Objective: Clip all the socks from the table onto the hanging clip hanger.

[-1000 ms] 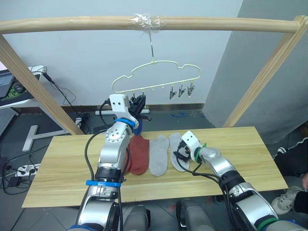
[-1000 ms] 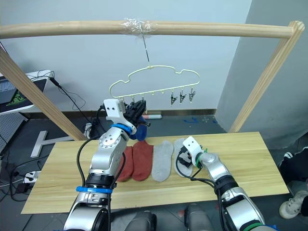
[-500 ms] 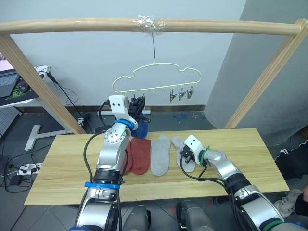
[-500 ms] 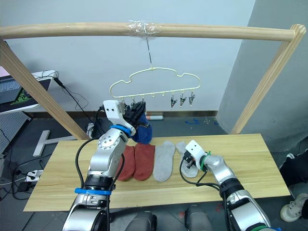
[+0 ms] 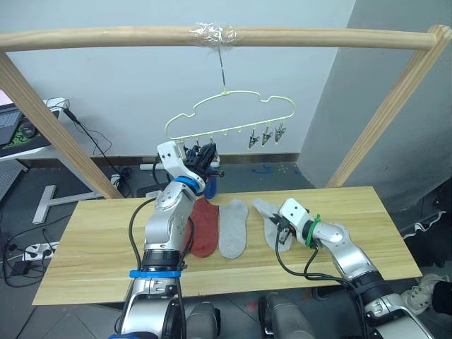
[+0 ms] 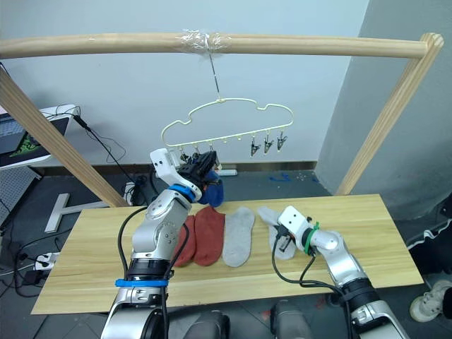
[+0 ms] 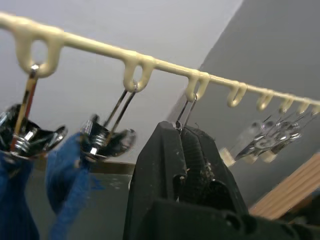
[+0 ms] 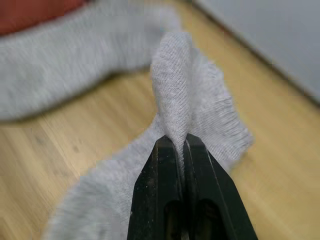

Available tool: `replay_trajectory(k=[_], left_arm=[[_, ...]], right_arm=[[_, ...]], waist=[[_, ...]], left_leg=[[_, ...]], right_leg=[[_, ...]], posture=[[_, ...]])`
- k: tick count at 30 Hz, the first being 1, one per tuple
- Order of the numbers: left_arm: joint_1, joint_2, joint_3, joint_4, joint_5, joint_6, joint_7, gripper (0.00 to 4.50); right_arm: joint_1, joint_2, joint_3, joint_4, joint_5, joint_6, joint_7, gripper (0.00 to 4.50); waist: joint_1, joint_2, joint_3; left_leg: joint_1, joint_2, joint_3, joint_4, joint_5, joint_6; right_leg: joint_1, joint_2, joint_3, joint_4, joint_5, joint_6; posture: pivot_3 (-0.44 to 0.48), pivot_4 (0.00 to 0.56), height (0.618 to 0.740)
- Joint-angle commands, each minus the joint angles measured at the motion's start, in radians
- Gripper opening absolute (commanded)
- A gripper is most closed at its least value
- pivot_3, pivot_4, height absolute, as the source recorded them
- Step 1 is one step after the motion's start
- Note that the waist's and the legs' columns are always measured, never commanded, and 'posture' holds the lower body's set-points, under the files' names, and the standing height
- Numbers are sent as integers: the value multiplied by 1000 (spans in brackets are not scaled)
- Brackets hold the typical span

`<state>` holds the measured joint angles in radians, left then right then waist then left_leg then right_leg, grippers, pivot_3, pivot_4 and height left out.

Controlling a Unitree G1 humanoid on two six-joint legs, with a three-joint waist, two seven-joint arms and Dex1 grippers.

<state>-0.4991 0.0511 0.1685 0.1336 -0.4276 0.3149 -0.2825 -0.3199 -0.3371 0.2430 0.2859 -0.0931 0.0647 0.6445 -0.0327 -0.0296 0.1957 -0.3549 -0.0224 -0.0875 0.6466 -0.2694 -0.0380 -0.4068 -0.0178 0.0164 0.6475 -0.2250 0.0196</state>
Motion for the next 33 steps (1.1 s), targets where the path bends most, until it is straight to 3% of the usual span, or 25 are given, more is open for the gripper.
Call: replay_trajectory(k=[1, 5, 11, 33], left_arm=[[9, -14, 70, -47, -144, 153, 26, 0], [6, -23, 112, -80, -241, 238, 47, 0], [-10, -18, 121, -82, -279, 265, 60, 0], [-7, -23, 109, -107, -299, 280, 61, 0]], right_arm=[[17, 24, -24, -155, 13, -37, -52, 21], [16, 71, -21, -234, -5, -31, -119, 21], [-11, 100, 10, -276, -20, -21, -138, 21], [-58, 148, 46, -282, 2, 15, -121, 21]], waist=[[0, 0, 0], [0, 0, 0], [1, 0, 0], [2, 0, 1]], left_leg=[[0, 0, 0, 0, 0, 0], [0, 0, 0, 0, 0, 0], [0, -1, 0, 0, 0, 0], [-1, 0, -1, -1, 0, 0]], right_leg=[[0, 0, 0, 0, 0, 0], [0, 1, 0, 0, 0, 0], [0, 0, 1, -1, 0, 0], [0, 1, 0, -2, 0, 0]], posture=[[-5, 171, 740], [-5, 171, 740], [-9, 173, 740], [-2, 188, 740]])
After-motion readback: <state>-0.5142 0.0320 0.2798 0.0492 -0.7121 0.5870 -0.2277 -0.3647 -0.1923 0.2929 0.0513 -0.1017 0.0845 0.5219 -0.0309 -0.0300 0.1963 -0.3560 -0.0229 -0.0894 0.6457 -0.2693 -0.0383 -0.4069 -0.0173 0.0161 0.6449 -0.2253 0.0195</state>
